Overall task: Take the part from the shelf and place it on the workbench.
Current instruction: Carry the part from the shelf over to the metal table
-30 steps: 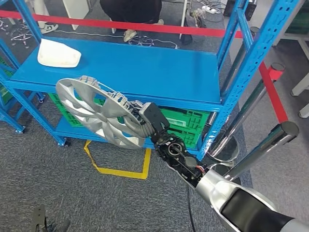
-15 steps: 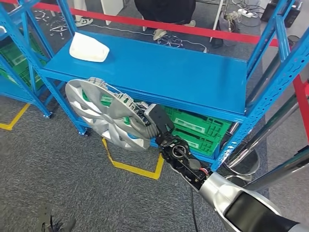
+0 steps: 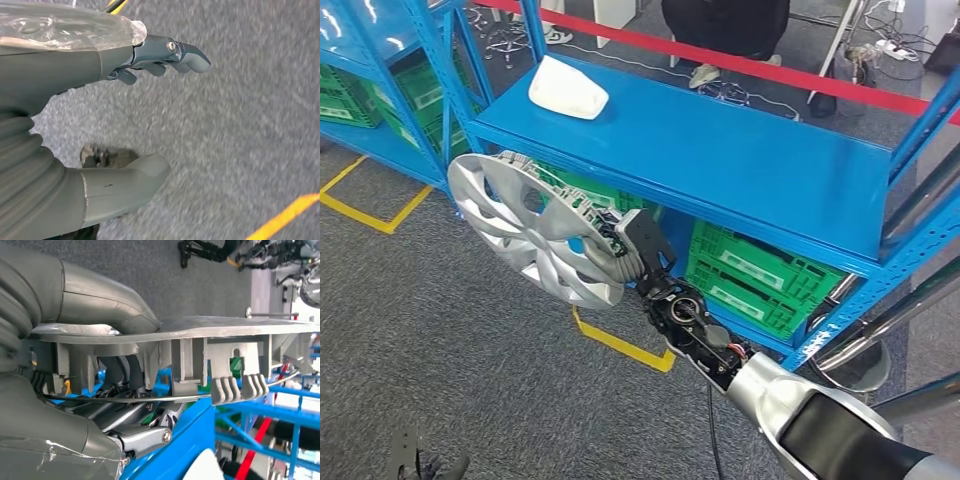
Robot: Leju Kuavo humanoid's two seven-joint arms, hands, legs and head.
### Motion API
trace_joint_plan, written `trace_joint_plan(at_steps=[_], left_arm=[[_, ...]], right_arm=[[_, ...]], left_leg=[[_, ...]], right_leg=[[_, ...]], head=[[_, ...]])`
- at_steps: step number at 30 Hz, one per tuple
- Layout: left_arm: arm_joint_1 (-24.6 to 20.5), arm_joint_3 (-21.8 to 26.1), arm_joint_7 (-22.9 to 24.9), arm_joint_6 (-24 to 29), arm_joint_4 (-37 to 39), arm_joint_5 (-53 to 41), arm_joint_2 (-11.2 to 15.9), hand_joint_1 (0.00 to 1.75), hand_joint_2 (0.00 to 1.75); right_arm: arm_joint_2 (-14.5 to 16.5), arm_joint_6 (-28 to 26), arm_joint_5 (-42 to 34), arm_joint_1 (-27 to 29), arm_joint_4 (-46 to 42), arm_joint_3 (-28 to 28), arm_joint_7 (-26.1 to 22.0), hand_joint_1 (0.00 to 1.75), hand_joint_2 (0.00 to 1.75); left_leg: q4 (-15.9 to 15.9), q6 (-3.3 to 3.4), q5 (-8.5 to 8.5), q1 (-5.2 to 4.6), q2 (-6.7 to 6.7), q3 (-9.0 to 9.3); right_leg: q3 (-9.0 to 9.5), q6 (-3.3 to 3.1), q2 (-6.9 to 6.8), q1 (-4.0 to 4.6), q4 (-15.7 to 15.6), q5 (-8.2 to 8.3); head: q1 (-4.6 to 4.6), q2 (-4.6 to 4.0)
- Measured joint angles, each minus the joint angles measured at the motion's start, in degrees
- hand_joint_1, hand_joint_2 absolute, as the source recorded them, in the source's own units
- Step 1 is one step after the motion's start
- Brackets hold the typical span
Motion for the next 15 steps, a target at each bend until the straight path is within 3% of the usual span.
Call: trace_joint_plan(at_steps=[2, 3, 4, 5, 6, 7, 9, 11, 13, 15], left_arm=[[-0.1, 0.0, 0.0, -0.6, 0.0, 0.1, 0.0, 0.00, 1.75], [-0.1, 0.0, 0.1, -1.3, 0.0, 0.3, 0.0, 0.00, 1.75], [-0.1, 0.0, 0.3, -2.0, 0.0, 0.4, 0.0, 0.00, 1.75], [-0.1, 0.0, 0.5, -2.6, 0.0, 0.5, 0.0, 0.00, 1.75], [-0.1, 0.0, 0.7, -2.8, 0.0, 0.5, 0.0, 0.00, 1.75], [-0.1, 0.0, 1.0, -2.9, 0.0, 0.4, 0.0, 0.00, 1.75], [-0.3, -0.2, 1.5, -3.0, 0.0, 0.0, -0.1, 0.00, 1.75], [-0.5, -0.5, 1.8, -2.9, 0.0, -0.4, -0.1, 0.00, 1.75], [-0.6, -0.8, 2.0, -2.7, 0.0, -0.7, 0.1, 0.00, 1.75], [-0.6, -1.0, 2.0, -2.5, 0.0, -0.8, 0.2, 0.00, 1.75]], right_arm=[[0.0, -0.1, -0.3, -0.1, 0.0, 0.0, -0.1, 1.75, 1.75], [0.0, -0.1, -0.6, -0.1, 0.1, 0.1, -0.1, 1.75, 1.75], [0.0, -0.2, -0.8, -0.1, 0.2, 0.2, -0.2, 1.75, 1.75], [0.0, -0.3, -1.0, -0.1, 0.3, 0.3, -0.2, 1.75, 1.75], [0.0, -0.4, -1.1, -0.1, 0.5, 0.4, -0.2, 1.75, 1.75], [0.0, -0.4, -1.1, -0.1, 0.5, 0.5, -0.2, 1.75, 1.75], [0.0, -0.4, -1.2, -0.2, 0.6, 0.5, -0.3, 1.75, 1.75], [0.0, -0.4, -1.0, -0.4, 0.7, 0.6, -0.5, 1.75, 1.75], [0.0, -0.3, -0.8, -0.5, 0.9, 0.6, -0.6, 1.75, 1.75], [0.0, -0.2, -0.5, -0.5, 1.0, 0.6, -0.6, 1.75, 1.75]], left_leg=[[0.0, 0.43, 0.05, 0.09, -0.87, 0.02], [0.0, 0.56, 0.04, 0.06, -1.36, 0.01], [0.0, 0.58, 0.04, 0.02, -1.93, 0.01], [0.0, 0.59, 0.03, 0.01, -2.56, 0.03], [0.1, 0.57, 0.02, 0.03, -3.24, 0.06], [0.1, 0.54, 0.01, 0.07, -3.95, 0.11], [0.3, 0.25, 0.02, 0.13, -5.23, -0.11], [0.5, -0.43, 0.32, 0.25, -6.34, -0.86], [0.4, -1.21, 0.68, 0.42, -7.49, -1.45], [2.0, -1.65, -0.33, 0.31, -6.02, -2.43]], right_leg=[[-3.28, 0.39, 2.32, -0.22, 7.4, -3.84], [-5.25, 0.47, 2.79, -0.24, 11.9, -5.64], [-6.78, 0.51, 2.93, -0.26, 15.2, -6.55], [-7.38, 0.48, 2.99, -0.27, 16.3, -6.33], [-6.80, 0.38, 3.10, -0.28, 14.8, -4.93], [-5.29, 0.23, 3.57, -0.33, 11.3, -2.72], [-1.66, -0.05, 6.09, -0.63, 3.1, 1.08], [0.03, -0.20, 7.76, -0.75, -0.7, 1.91], [0.35, -0.53, 6.78, -0.73, -1.3, 1.83], [0.70, -1.17, 5.46, -0.81, -1.9, 2.17]], head=[[0.38, 0.00], [0.51, 0.00], [0.56, 0.00], [0.60, 0.00], [0.66, 0.00], [0.79, 0.00], [0.99, 0.00], [1.00, 0.00], [0.91, 0.00], [0.51, 0.00]])
